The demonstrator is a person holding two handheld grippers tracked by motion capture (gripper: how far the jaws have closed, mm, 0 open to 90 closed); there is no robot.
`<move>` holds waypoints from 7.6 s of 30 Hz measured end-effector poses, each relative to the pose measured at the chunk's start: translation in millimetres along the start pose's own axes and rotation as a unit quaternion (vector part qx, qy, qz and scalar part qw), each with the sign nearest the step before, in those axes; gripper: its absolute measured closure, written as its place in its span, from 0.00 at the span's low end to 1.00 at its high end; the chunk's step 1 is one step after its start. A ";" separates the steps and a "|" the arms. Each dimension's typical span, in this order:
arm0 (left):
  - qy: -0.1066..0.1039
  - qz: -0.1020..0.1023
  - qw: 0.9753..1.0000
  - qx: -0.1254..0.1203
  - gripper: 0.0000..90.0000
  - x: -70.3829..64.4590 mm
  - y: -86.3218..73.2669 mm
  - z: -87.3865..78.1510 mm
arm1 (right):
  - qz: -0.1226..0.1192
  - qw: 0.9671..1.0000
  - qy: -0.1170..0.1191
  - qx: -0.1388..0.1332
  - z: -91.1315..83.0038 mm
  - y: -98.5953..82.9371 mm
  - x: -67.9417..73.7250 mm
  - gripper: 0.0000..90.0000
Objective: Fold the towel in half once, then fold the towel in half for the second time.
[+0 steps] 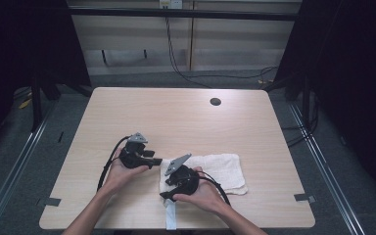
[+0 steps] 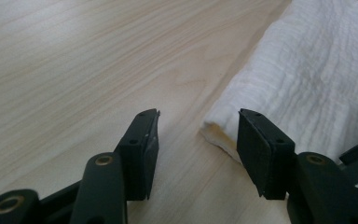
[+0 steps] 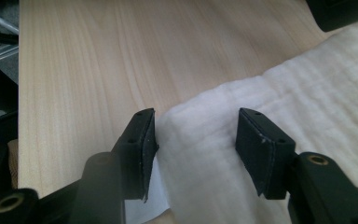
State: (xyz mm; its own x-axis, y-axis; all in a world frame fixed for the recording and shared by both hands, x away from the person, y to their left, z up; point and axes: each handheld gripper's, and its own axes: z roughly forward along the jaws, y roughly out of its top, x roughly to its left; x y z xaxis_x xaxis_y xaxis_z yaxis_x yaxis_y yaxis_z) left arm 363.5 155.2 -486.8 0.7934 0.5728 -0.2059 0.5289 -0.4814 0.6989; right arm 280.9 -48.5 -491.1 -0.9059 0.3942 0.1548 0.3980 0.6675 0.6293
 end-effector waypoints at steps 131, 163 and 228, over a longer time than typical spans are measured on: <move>-0.056 -0.011 0.998 -0.009 0.94 -23.8 46.1 -40.1 | 0.030 0.986 -0.013 -0.163 -44.3 45.4 21.0 0.91; -0.095 0.002 0.995 0.006 0.94 -60.3 81.1 32.1 | 0.080 0.982 -0.067 -0.156 -90.7 -26.6 -1.8 0.91; -0.130 -0.005 0.991 -0.004 0.61 -83.7 94.8 96.1 | 0.165 0.962 -0.177 -0.129 -127.8 -115.6 -36.6 0.52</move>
State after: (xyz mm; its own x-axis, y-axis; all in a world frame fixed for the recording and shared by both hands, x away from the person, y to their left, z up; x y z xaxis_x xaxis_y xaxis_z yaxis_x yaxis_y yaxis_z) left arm 376.2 -2.1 -469.1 0.8399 0.3859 -0.3816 0.5351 -0.4714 0.7010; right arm 249.4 -220.8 -472.1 -0.6115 0.7790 0.1385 0.5650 0.3074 0.7657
